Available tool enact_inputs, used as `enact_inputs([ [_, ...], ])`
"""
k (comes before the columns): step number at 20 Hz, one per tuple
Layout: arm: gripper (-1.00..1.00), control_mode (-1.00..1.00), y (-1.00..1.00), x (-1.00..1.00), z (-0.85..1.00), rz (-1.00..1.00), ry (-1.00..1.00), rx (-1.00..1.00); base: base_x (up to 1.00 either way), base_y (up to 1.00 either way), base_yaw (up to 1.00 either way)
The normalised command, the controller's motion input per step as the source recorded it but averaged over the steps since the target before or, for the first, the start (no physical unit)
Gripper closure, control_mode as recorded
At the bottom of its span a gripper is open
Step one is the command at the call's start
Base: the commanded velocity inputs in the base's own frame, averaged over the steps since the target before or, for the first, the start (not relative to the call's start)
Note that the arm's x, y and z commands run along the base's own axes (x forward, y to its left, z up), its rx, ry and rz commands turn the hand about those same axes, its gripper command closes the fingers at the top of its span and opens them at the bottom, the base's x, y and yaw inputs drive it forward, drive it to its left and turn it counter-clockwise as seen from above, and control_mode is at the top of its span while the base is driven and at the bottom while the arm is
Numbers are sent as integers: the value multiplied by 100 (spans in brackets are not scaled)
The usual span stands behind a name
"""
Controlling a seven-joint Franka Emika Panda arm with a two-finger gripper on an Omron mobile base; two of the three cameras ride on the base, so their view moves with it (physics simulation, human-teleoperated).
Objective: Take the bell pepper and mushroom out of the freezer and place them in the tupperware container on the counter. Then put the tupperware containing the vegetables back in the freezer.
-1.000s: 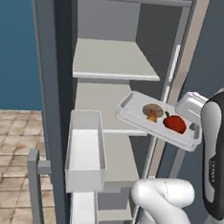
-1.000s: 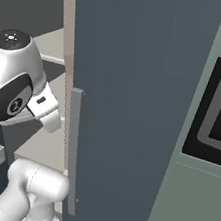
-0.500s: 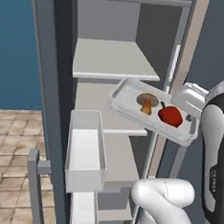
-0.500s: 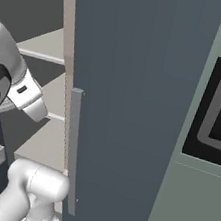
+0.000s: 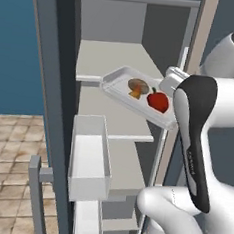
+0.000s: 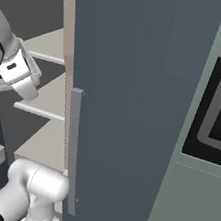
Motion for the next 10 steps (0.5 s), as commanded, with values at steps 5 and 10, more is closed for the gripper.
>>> enact_inputs([
  [5, 100, -100, 33, 29, 0, -33, 0, 1, 0, 0, 0],
  [10, 100, -100, 0, 60, 5, -30, 2, 5, 0, 0, 0],
])
